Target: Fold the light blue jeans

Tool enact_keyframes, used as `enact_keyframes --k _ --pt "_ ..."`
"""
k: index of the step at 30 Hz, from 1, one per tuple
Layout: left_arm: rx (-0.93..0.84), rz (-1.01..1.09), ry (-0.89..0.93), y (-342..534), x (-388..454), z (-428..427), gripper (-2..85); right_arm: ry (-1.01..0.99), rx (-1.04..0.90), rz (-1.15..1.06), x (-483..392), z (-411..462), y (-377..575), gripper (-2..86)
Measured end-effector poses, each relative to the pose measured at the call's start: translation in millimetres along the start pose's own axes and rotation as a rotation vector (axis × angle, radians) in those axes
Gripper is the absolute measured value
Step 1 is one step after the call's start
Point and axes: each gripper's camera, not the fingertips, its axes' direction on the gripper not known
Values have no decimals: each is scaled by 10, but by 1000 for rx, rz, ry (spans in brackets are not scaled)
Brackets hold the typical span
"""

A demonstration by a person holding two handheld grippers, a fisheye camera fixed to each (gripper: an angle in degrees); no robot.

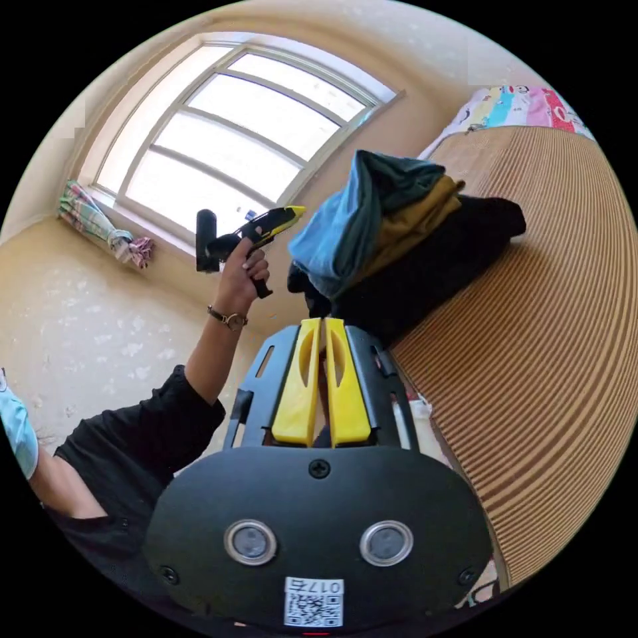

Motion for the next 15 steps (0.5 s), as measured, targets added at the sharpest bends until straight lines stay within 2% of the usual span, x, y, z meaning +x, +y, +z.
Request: enact_keyframes --k 1,4,7,8,10,12,14,15 --pt "-81 3 -71 135 -29 277 32 22 -31 22 80 -7 84 14" --pt "87 -74 70 517 -214 270 4 191 -138 213 527 -280 549 7" --pt "178 -257 232 768 -294 91 -5 296 -201 283 628 -539 735 5" --pt "232 -252 262 873 -171 -6 -7 380 -243 305 613 -652 782 4" --pt "289 -144 278 990 199 -114 -7 586 -304 321 482 -841 761 4" --pt "251 1 257 1043 734 -81 -8 663 -335 321 379 -927 639 3" --pt "90 258 256 1049 1606 196 -8 747 -360 351 318 -998 454 3" --pt "42 322 260 1051 1821 291 -7 791 -358 338 240 -1034 321 3"
